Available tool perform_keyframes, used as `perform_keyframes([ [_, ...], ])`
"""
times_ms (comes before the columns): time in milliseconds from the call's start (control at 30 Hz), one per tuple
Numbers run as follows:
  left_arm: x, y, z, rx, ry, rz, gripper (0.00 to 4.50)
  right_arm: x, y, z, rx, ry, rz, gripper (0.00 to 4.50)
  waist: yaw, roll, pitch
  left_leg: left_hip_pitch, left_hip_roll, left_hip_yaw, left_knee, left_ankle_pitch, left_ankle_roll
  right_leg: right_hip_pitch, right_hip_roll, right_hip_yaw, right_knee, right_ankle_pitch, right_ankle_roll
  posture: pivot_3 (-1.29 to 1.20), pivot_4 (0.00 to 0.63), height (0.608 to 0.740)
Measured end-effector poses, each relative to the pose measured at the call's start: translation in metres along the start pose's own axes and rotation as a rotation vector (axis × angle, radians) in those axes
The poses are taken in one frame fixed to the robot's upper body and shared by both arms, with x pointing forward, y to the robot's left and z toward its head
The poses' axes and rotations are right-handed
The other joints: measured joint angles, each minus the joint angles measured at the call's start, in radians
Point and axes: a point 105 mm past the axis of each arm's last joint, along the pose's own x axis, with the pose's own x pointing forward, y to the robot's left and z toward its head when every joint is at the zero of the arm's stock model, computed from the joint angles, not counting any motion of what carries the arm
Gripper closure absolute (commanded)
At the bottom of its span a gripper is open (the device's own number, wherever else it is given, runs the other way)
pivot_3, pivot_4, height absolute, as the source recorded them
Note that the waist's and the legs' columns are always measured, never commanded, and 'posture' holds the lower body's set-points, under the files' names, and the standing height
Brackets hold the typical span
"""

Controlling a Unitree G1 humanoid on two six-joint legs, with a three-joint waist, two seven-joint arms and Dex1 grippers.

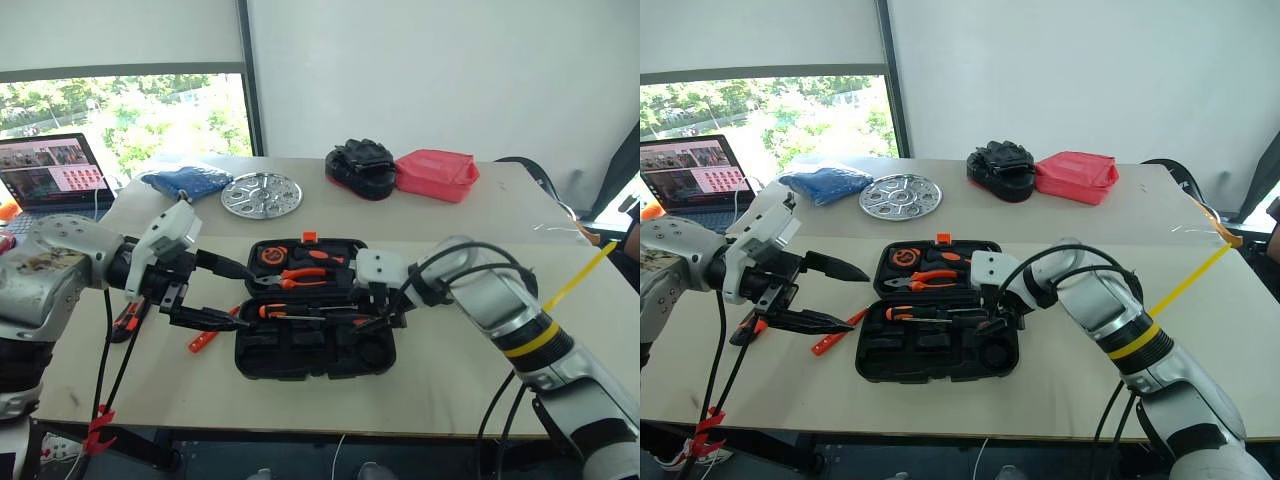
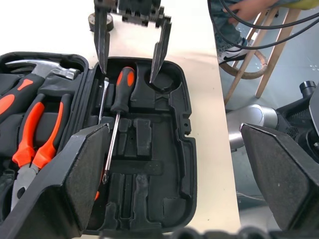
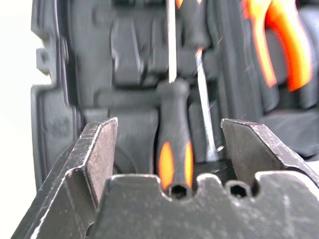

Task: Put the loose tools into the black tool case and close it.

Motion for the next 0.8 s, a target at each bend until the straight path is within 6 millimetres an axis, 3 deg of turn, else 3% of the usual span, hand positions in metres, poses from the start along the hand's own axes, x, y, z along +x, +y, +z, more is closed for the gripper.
perform_keyframes([
  [133, 0.002, 0.0, -0.001, -0.001, -0.002, -0.007, 0.0, 0.009, 0.003, -0.002, 0.027, -0.013, 0.002, 2.63, 0.0, 0.0, 0.0, 0.0, 0.0, 0.0, 0.0, 0.0, 0.0, 0.0, 0.0, 0.0, 0.0, 0.0, 0.0, 0.0, 0.15, 0.74],
  [300, 0.003, 0.0, -0.001, -0.001, 0.0, -0.01, 0.0, 0.025, 0.005, -0.018, 0.065, 0.023, -0.005, 4.36, 0.0, 0.0, 0.0, 0.0, 0.0, 0.001, 0.0, 0.0, 0.0, 0.0, 0.0, 0.0, 0.0, 0.0, 0.0, 0.0, 0.15, 0.74],
  [800, 0.004, 0.0, -0.001, 0.0, 0.004, -0.013, 0.0, 0.038, 0.001, -0.019, 0.088, 0.006, -0.031, 4.44, -0.001, 0.0, 0.0, 0.0, 0.0, 0.001, 0.0, 0.0, 0.0, 0.0, 0.0, 0.0, 0.0, 0.0, 0.0, 0.0, 0.15, 0.74],
])
